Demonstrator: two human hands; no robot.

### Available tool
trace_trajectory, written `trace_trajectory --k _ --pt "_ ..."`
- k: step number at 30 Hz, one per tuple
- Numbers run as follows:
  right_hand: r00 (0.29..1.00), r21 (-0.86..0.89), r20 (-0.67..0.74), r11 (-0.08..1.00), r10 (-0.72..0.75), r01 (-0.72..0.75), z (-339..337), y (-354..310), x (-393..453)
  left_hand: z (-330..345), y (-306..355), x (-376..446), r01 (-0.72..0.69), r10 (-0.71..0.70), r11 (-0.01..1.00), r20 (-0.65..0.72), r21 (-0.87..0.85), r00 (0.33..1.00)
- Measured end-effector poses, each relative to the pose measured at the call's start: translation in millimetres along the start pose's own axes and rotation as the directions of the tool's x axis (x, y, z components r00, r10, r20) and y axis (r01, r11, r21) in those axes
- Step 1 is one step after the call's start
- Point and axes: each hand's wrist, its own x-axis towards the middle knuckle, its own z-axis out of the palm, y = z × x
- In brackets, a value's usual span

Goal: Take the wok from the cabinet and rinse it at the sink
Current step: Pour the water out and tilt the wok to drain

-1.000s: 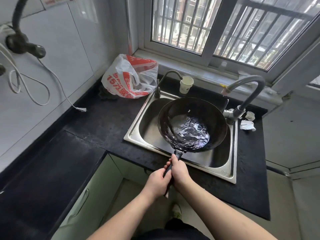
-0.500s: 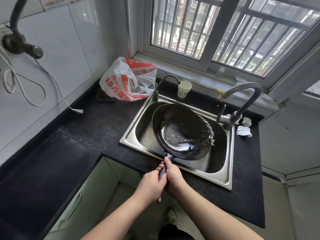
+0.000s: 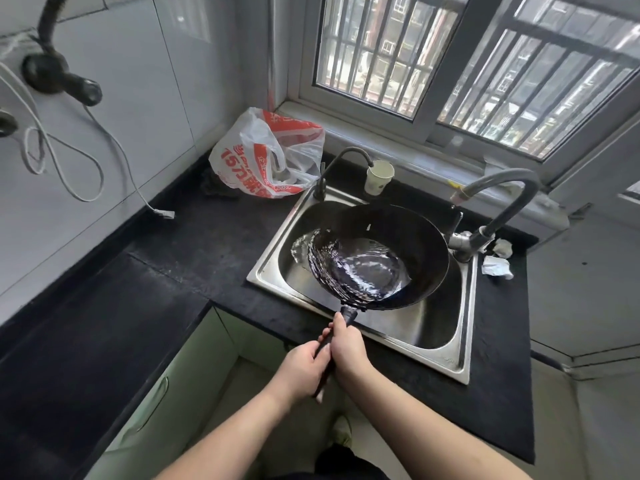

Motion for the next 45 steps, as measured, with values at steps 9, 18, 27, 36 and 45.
trace_trajectory --k 9,18,27,36,45 --pt "0.983 0.171 0.099 0.971 0.152 -0.167 6.7 -12.8 -3.6 -22.2 22.1 6.2 -0.005 0.010 0.987 -0.026 0.162 1.000" --pt "0.949 0.321 0.228 0.904 0.216 -0.283 15.1 -7.2 -0.3 -30.7 19.1 3.0 -0.007 0.018 0.971 -0.044 0.240 0.999" --pt "0.943 0.029 0.270 0.977 0.196 -0.211 15.3 -11.5 2.8 -32.9 19.1 -11.6 -0.035 0.100 0.884 -0.116 0.466 0.988" --pt "0.973 -0.152 0.189 0.983 0.130 -0.102 22.7 -15.2 11.7 -31.1 24.7 -13.9 -0.034 0.110 0.842 -0.110 0.538 0.988" --pt "0.951 -0.084 0.309 0.995 -0.020 0.048 16.9 -9.6 15.0 -37.7 10.2 -7.4 0.048 -0.045 0.997 -0.056 0.067 0.997"
